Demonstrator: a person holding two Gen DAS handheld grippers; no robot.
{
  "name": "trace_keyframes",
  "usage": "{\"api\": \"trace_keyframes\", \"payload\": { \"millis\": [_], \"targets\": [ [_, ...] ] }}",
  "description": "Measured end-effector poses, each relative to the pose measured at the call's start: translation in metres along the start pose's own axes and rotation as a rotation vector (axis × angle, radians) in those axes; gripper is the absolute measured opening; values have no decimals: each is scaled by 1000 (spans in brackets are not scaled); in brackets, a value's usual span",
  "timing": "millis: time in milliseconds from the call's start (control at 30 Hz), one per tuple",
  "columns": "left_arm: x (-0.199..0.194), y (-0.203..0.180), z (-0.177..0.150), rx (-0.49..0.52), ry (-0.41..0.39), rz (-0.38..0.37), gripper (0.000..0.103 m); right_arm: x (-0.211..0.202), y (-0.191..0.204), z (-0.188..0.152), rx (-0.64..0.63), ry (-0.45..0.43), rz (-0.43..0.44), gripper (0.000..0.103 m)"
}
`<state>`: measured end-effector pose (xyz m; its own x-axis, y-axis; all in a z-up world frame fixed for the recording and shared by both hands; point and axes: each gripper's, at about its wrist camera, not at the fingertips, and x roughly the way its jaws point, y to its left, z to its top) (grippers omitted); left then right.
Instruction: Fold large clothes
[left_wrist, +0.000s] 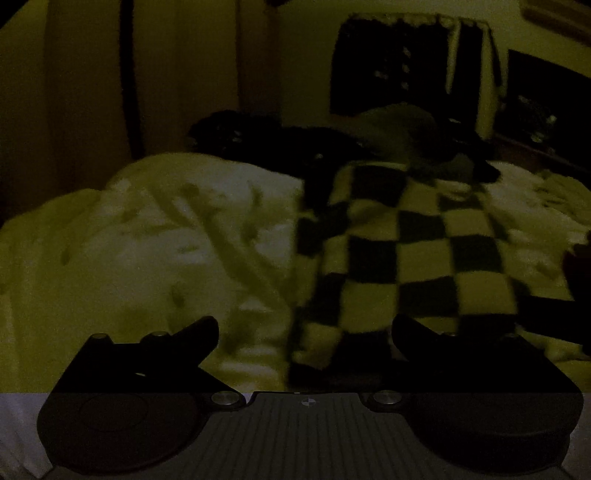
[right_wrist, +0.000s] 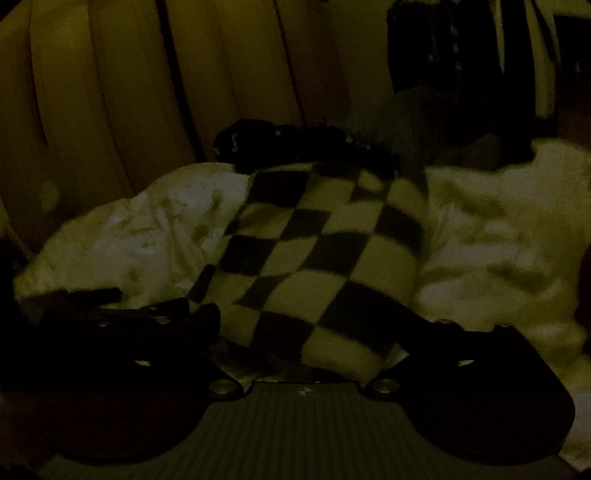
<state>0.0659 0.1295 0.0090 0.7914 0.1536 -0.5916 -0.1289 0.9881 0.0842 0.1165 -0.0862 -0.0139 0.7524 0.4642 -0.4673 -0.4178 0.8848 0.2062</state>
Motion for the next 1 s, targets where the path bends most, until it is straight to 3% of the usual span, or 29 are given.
{"api": "trace_keyframes", "payload": {
  "millis": [100,167,233,333,500,867,1000],
  "targets": [
    [-5,-5,5,-14,31,-31,103,-2,15,10,-105,15,-133,102],
    [-8,-6,5,-27,27,-1,103,2,20,16,-156,51,-218,102],
    [-6,-8,5,-19,32,36,103,6,22,20,-166,68,-251,102],
    [0,-9,3,-8,64,68,103,12,21,20,-147,99,-247,102],
    [8,-7,-1,-25,100,45,103,16,26,15,-154,111,-242,102],
    [9,-9,-5,-25,94,20,103,17,26,11,-154,118,-246,102],
    [8,-13,-8,13,77,45,103,18,29,10,-170,117,-250,102]
  ]
}}
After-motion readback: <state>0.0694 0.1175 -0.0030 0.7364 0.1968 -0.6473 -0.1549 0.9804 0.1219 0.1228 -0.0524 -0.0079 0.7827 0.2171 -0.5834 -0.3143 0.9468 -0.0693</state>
